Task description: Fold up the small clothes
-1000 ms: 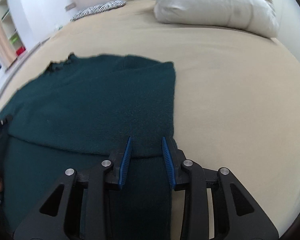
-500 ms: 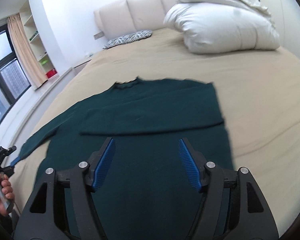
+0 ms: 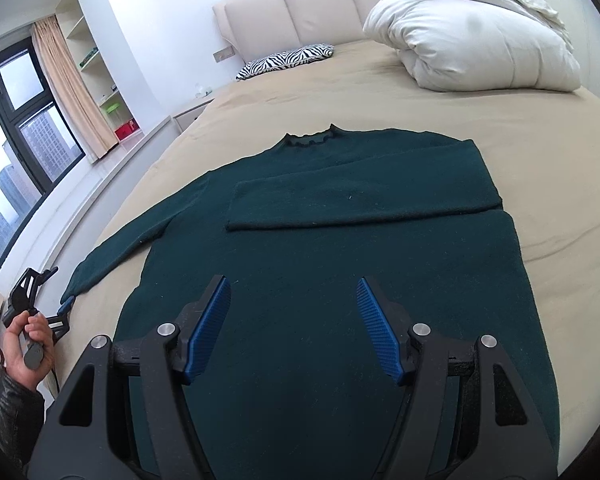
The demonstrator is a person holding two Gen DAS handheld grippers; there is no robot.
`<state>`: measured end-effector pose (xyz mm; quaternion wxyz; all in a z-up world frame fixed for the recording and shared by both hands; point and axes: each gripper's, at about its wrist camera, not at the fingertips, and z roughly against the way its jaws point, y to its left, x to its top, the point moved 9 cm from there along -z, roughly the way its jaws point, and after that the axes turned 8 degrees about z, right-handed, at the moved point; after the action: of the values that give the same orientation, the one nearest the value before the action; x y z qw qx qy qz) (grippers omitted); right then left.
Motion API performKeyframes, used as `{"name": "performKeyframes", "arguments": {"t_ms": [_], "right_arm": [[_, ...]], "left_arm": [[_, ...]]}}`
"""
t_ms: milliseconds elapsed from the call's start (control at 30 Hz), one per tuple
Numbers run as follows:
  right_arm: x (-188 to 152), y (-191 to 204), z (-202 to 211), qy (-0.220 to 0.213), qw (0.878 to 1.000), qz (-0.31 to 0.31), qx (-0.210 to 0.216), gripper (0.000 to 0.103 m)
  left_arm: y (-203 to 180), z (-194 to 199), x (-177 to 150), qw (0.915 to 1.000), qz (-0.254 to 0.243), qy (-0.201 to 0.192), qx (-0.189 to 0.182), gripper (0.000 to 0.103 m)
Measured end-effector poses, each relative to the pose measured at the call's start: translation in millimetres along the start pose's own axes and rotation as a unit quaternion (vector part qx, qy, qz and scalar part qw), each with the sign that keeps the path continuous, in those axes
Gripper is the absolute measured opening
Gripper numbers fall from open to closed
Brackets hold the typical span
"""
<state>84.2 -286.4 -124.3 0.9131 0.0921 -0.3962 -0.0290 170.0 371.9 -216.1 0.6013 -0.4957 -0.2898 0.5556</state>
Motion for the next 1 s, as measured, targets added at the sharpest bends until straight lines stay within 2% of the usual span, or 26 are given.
{"name": "performKeyframes", "arguments": {"t_ms": [67,233,400,500,600,667,700,800,867,933,1000], "right_arm": [[-2,-3,0,0.002,1.0,-0.005,0.0,0.064],[-8,-6,-6,0.01,1.0,-0.007,0.005,0.064],[-12,-11,-8,0.011,1.0,-0.014,0.008,0.064],[-15,-15,-11,0.013,1.0,-0.02,0.01,0.064],[-18,-16,-15,0.019,0.999,-0.025,0.011,0.064],[-20,-14,-15,0.019,0.999,-0.023,0.012,0.064],[-21,-14,-15,0.018,1.0,-0.021,0.011,0.064],[-22,-13,-14,0.019,1.0,-0.021,0.01,0.064],[-22,-14,-13,0.018,1.0,-0.022,0.009,0.064],[-23,-15,-14,0.02,1.0,-0.022,0.01,0.064],[-23,-14,-15,0.019,0.999,-0.024,0.011,0.064]], "left_arm": [[-1,0,5,0.9999,0.004,-0.011,0.0,0.059],[2,6,6,0.9981,0.013,-0.054,0.027,0.046],[12,29,-1,0.994,0.031,-0.092,0.048,0.049],[12,24,-10,0.9952,0.027,-0.085,0.042,0.057],[9,5,-6,0.9964,0.045,-0.068,0.021,0.061],[4,-13,5,0.9976,0.04,-0.056,0.01,0.06],[6,-18,9,0.9972,0.05,-0.054,0.008,0.056],[10,-18,21,0.994,0.092,-0.056,-0.016,0.054],[11,-16,23,0.994,0.092,-0.056,-0.014,0.042],[11,-15,20,0.9958,0.071,-0.057,0.002,0.022],[5,-15,14,0.9969,0.041,-0.064,0.021,0.015]]}}
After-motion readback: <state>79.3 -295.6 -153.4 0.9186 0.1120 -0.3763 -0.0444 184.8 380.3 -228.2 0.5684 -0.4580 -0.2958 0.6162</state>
